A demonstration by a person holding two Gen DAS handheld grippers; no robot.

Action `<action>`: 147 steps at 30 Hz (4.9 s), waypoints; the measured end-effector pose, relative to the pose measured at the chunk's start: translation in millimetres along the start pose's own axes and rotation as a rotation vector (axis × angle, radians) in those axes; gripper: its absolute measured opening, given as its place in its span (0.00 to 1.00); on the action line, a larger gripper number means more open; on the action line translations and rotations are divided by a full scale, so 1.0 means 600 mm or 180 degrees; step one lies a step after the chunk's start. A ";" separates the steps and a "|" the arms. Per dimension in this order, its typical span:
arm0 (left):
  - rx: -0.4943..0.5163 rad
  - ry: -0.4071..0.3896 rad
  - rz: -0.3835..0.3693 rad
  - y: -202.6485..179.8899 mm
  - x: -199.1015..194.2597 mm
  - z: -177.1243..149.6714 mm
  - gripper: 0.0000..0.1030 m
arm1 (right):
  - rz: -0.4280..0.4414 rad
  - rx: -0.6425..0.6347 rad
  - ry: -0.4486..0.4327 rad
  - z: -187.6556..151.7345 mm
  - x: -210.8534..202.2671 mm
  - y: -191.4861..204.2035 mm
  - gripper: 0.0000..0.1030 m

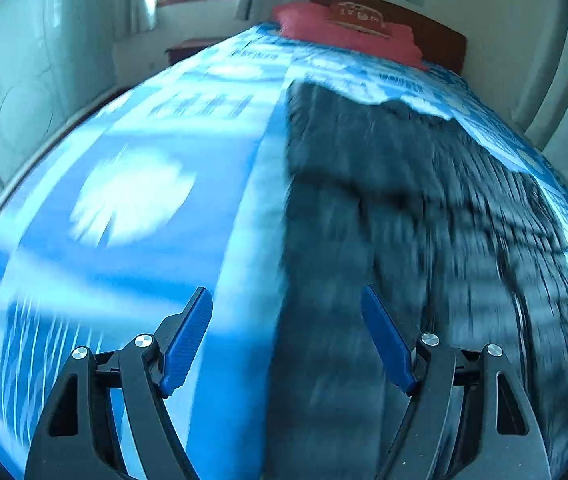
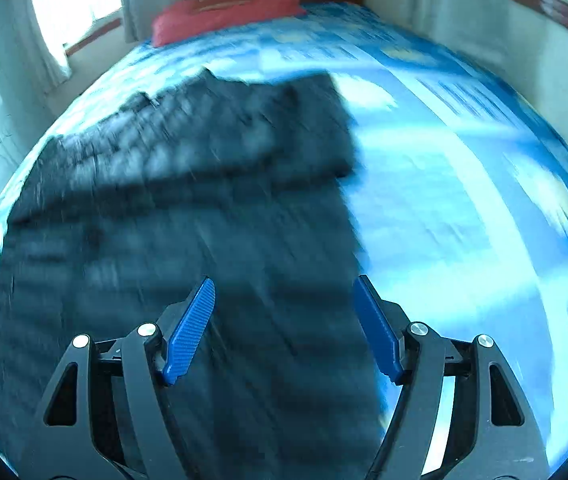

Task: Fold large clothes
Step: 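Grasp the jacket hem with the right gripper while the left gripper grasps the hem too, then lift the hem with both grippers and fold it over toward the collar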

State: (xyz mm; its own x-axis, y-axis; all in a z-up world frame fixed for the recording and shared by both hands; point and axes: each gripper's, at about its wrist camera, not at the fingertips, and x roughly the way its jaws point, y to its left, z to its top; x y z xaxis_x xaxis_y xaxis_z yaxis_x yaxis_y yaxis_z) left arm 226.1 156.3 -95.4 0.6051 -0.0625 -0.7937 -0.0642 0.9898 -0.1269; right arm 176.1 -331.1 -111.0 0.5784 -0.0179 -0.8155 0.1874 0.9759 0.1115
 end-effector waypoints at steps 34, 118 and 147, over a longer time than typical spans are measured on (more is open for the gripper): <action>-0.0755 0.0370 -0.1040 0.024 -0.126 -0.268 0.54 | 0.0730 0.0483 -0.0018 -0.283 -0.121 -0.035 0.23; -0.1342 -0.0314 -0.2238 0.029 -0.211 0.048 0.11 | 0.2483 0.1343 -0.0722 0.056 -0.206 -0.037 0.11; -0.1711 0.0274 -0.1895 0.016 0.097 0.156 0.62 | 0.2090 0.1719 -0.0130 0.152 0.143 -0.027 0.53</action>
State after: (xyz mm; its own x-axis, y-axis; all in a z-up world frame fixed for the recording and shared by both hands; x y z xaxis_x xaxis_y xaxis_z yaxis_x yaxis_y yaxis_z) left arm 334.9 174.4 -86.9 0.5961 -0.5913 -0.5432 -0.1366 0.5919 -0.7943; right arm 294.9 -368.3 -131.0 0.7285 0.4978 -0.4706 0.1509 0.5535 0.8191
